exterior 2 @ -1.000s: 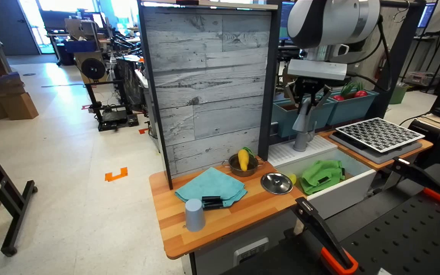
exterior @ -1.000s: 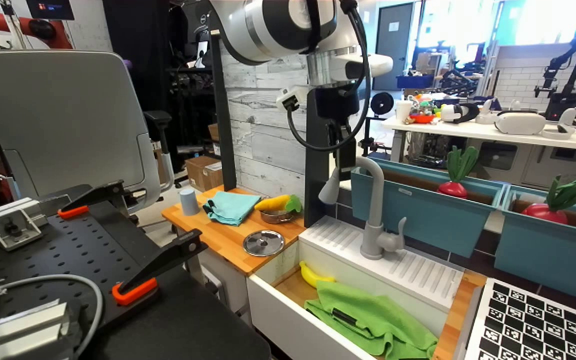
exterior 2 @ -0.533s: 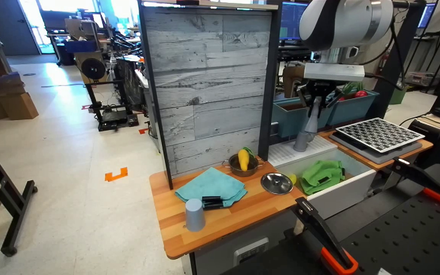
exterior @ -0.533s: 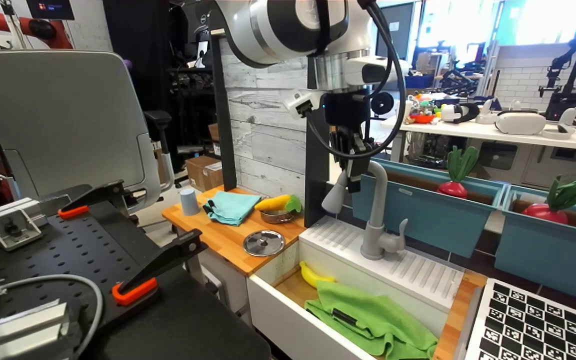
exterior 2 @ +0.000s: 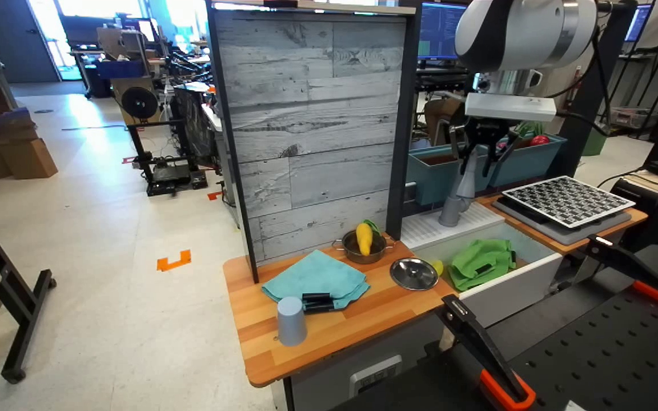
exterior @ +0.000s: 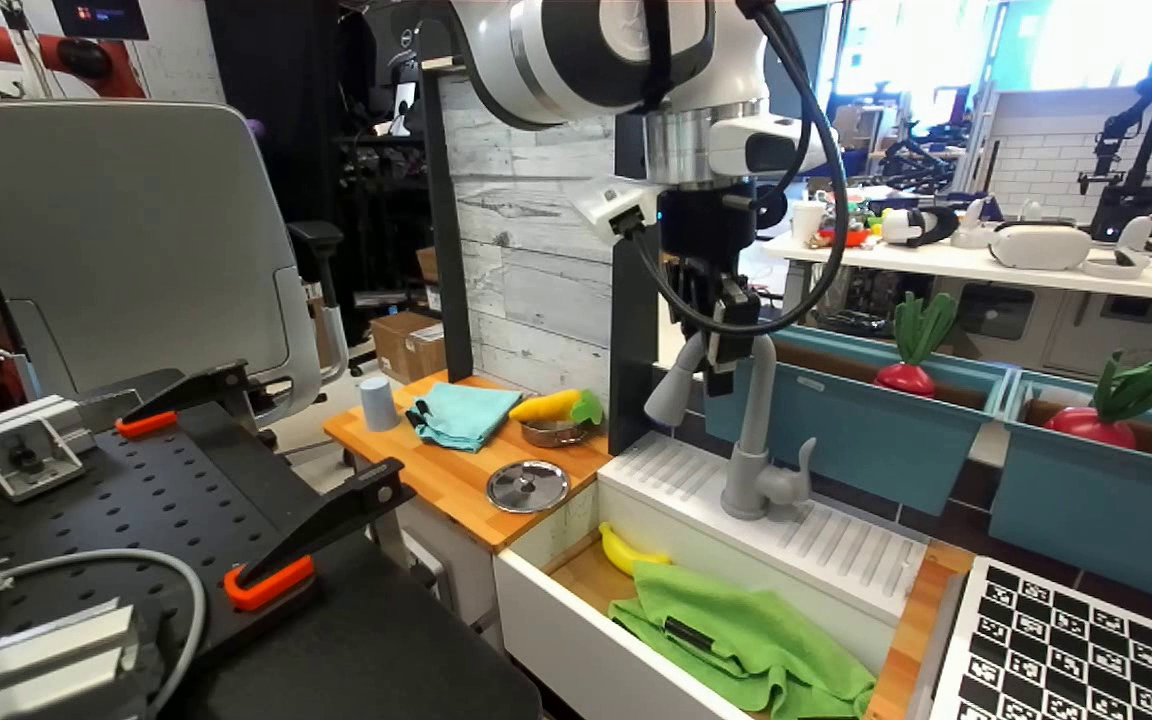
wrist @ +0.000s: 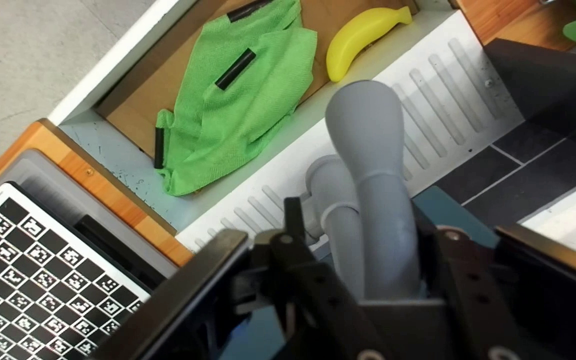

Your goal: Turn the tap nozzle to the right

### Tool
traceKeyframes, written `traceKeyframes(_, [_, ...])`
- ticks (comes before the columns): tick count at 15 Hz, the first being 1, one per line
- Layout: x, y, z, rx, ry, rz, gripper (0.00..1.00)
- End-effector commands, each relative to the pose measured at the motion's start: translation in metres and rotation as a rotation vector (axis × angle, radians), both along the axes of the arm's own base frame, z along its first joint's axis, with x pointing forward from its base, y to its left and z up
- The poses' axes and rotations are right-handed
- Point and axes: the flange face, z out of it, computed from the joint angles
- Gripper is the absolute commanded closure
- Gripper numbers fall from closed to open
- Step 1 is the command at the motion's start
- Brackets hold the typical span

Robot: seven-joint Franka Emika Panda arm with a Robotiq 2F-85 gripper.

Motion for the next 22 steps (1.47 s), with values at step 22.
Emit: traceKeyframes(22, [-0.039, -0.014, 0.052, 0.034, -0.037, 0.101, 0.00])
